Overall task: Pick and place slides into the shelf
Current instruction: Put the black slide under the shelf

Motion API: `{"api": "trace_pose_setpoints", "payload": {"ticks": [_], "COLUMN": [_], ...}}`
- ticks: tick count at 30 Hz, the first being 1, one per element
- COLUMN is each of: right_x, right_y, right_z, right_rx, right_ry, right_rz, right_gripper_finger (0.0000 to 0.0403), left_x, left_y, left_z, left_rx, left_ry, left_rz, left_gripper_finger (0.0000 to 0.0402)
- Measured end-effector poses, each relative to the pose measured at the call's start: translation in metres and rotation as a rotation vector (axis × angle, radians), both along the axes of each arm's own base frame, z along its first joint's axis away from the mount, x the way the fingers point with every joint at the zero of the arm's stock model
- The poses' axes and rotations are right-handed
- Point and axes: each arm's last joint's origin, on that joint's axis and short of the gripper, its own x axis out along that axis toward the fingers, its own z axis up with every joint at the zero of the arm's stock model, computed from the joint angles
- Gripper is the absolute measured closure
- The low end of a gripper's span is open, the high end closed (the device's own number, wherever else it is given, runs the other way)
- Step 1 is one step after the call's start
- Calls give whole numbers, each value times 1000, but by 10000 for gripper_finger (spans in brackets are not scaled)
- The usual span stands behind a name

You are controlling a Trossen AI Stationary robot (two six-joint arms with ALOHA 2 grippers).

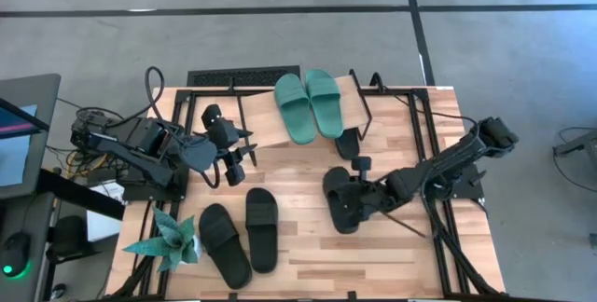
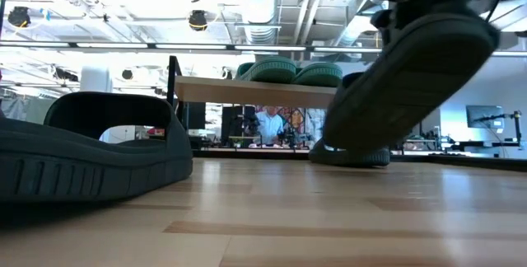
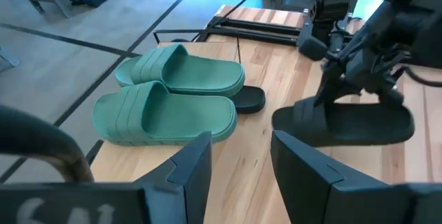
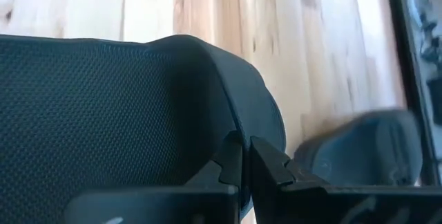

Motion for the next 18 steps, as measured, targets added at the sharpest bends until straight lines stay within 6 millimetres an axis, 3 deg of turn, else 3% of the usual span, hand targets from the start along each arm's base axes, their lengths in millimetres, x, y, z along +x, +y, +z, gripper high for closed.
{"api": "trace_pose_setpoints", "payload": {"ticks": [12, 18], "right_x": [12, 17], "right_y": [-45, -61], "right_z": [-26, -27], "right_rx": [15, 4], "right_ry": [26, 12], "right_rz": [82, 94], "right_gripper_finger": [402, 402], "left_x": [0, 0], "left_y": [1, 2], "left_z": [0, 1], "left_rx": [-16, -2], "left_ry": [-23, -33], "left_rz": [42, 71], "left_gripper_finger": [262, 262]}}
